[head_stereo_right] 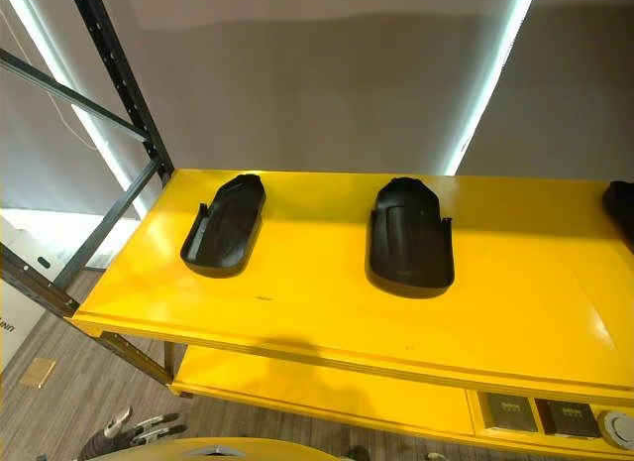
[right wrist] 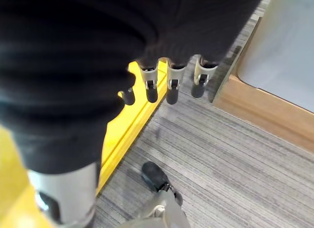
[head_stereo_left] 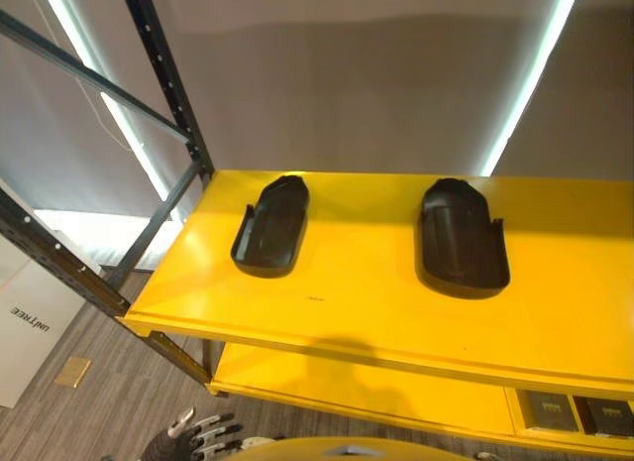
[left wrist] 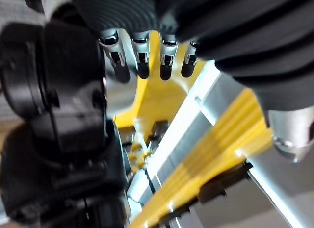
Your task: Move parts from the plastic box to the shelf.
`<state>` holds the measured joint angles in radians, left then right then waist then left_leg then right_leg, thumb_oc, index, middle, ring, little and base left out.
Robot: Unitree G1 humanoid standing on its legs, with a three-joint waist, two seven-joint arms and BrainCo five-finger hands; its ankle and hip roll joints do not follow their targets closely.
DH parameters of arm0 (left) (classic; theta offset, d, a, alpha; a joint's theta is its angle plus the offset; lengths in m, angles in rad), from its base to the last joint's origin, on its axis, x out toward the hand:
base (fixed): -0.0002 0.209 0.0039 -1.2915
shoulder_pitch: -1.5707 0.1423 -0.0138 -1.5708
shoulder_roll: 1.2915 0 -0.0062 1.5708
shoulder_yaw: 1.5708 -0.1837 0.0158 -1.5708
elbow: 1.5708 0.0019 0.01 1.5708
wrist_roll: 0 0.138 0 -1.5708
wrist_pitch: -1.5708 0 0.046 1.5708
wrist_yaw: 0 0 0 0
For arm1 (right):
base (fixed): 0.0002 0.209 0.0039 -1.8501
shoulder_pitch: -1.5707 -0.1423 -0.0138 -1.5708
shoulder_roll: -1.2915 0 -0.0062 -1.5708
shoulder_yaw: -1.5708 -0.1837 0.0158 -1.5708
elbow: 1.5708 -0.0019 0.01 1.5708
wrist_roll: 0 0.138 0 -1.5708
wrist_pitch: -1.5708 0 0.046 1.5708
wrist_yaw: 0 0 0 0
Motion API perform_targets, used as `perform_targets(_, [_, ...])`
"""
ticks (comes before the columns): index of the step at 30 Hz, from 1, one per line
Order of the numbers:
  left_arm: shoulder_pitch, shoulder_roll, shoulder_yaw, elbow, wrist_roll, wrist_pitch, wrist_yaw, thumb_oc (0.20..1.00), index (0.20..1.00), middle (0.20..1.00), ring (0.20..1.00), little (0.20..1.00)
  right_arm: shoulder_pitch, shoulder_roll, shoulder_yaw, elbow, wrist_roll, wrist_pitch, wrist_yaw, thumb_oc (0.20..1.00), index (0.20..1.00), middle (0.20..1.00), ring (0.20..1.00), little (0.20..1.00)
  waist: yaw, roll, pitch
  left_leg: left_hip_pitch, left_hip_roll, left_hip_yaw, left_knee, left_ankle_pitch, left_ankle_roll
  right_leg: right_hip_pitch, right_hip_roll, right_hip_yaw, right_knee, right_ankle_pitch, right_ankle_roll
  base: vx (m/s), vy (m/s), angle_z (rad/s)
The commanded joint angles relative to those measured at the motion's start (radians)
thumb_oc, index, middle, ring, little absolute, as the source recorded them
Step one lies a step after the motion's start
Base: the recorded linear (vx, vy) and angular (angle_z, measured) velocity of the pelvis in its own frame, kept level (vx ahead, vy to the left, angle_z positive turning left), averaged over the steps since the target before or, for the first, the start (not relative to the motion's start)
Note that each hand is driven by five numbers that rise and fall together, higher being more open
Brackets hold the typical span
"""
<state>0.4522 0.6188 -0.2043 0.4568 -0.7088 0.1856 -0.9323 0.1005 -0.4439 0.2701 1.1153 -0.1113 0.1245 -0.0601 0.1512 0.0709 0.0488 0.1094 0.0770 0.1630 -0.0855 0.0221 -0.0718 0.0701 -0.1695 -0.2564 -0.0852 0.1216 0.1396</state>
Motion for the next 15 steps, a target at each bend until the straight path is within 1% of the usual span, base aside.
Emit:
perform_targets(1, [-0.082,-0.021,-0.019,0.029,0.115,-0.164,0.206,1.0,1.0,1.0,1.0,1.0,-0.066,-0.02,0.022,0.035,0.016,-0.008,0.018,1.0,1.0,1.0,1.0,1.0,-0.005,-0.023,0.046,-0.044,-0.012,0.021,0.054,-0.021,0.045,0.006,-0.027,0.016,0.061,-0.06,0.043,0.0,0.0,0.0])
perform_targets(2, [-0.088,-0.03,-0.021,0.046,0.122,-0.181,0.229,1.0,1.0,1.0,1.0,1.0,-0.066,-0.018,0.022,0.036,0.015,-0.009,0.017,1.0,1.0,1.0,1.0,1.0,-0.006,-0.024,0.046,-0.044,-0.012,0.021,0.053,-0.02,0.045,0.005,-0.027,0.016,0.061,-0.061,0.043,0.0,0.0,0.0])
perform_targets(3, [-0.093,-0.038,-0.023,0.058,0.116,-0.169,0.249,1.0,1.0,1.0,1.0,1.0,-0.067,-0.016,0.021,0.038,0.015,-0.009,0.016,1.0,1.0,1.0,1.0,1.0,-0.007,-0.024,0.046,-0.044,-0.012,0.021,0.053,-0.02,0.045,0.005,-0.027,0.016,0.062,-0.061,0.042,0.0,0.0,0.0])
perform_targets(4, [-0.128,-0.128,-0.002,0.219,0.091,-0.149,0.298,1.0,1.0,1.0,1.0,1.0,-0.065,0.004,0.013,0.05,0.009,-0.013,0.004,1.0,1.0,1.0,1.0,1.0,-0.011,-0.031,0.044,-0.046,-0.013,0.02,0.053,-0.019,0.045,0.002,-0.026,0.018,0.064,-0.062,0.038,0.0,0.0,0.0])
perform_targets(5, [-0.15,-0.163,0.01,0.302,0.108,-0.19,0.36,1.0,1.0,1.0,1.0,1.0,-0.069,0.016,0.012,0.056,0.006,-0.012,-0.002,1.0,1.0,1.0,1.0,1.0,-0.015,-0.035,0.043,-0.047,-0.013,0.021,0.054,-0.019,0.044,0.001,-0.026,0.019,0.064,-0.062,0.037,0.0,0.0,0.0])
perform_targets(7, [-0.177,-0.201,0.031,0.392,0.105,-0.198,0.416,1.0,1.0,1.0,1.0,1.0,-0.071,0.029,0.013,0.062,0.008,-0.009,-0.01,1.0,1.0,1.0,1.0,1.0,-0.017,-0.04,0.043,-0.049,-0.014,0.02,0.054,-0.017,0.044,-0.001,-0.026,0.019,0.065,-0.061,0.035,0.0,0.0,0.0])
perform_targets(9, [-0.232,-0.265,0.086,0.575,0.149,-0.277,0.546,1.0,1.0,1.0,1.0,1.0,-0.078,0.058,0.015,0.076,0.018,-0.004,-0.029,1.0,1.0,1.0,1.0,1.0,-0.022,-0.052,0.043,-0.05,-0.015,0.017,0.056,-0.017,0.044,0.0,-0.028,0.019,0.062,-0.06,0.033,0.03,-0.035,0.02])
perform_targets(10, [-0.257,-0.291,0.112,0.644,0.166,-0.301,0.604,1.0,1.0,1.0,1.0,1.0,-0.081,0.076,0.01,0.084,0.019,0.002,-0.038,1.0,1.0,1.0,1.0,1.0,-0.026,-0.059,0.043,-0.051,-0.016,0.018,0.058,-0.018,0.043,0.0,-0.028,0.021,0.061,-0.059,0.032,0.03,-0.032,0.02])
perform_targets(11, [-0.268,-0.303,0.12,0.667,0.178,-0.312,0.634,1.0,1.0,1.0,1.0,1.0,-0.082,0.083,0.011,0.088,0.021,0.006,-0.043,1.0,1.0,1.0,1.0,1.0,-0.027,-0.062,0.044,-0.051,-0.015,0.018,0.059,-0.017,0.042,0.001,-0.029,0.021,0.06,-0.059,0.031,0.0,0.0,0.0])
perform_targets(12, [-0.28,-0.315,0.131,0.684,0.211,-0.335,0.663,1.0,1.0,1.0,1.0,1.0,-0.082,0.091,0.014,0.091,0.022,0.009,-0.047,1.0,1.0,1.0,1.0,1.0,-0.031,-0.066,0.044,-0.051,-0.016,0.019,0.061,-0.018,0.041,0.0,-0.028,0.023,0.061,-0.059,0.03,0.0,0.0,0.0])
perform_targets(14, [-0.302,-0.335,0.131,0.699,0.244,-0.403,0.704,1.0,1.0,1.0,1.0,1.0,-0.08,0.1,0.011,0.102,0.032,0.009,-0.053,1.0,1.0,1.0,1.0,1.0,-0.033,-0.071,0.047,-0.053,-0.015,0.018,0.064,-0.017,0.039,-0.001,-0.029,0.025,0.061,-0.058,0.028,0.0,0.0,0.0])
perform_targets(15, [-0.311,-0.339,0.121,0.692,0.252,-0.416,0.714,1.0,1.0,1.0,1.0,1.0,-0.077,0.105,0.009,0.107,0.034,0.005,-0.057,1.0,1.0,1.0,1.0,1.0,-0.035,-0.073,0.05,-0.053,-0.016,0.018,0.066,-0.019,0.039,0.0,-0.03,0.026,0.061,-0.058,0.029,0.0,0.0,0.0])
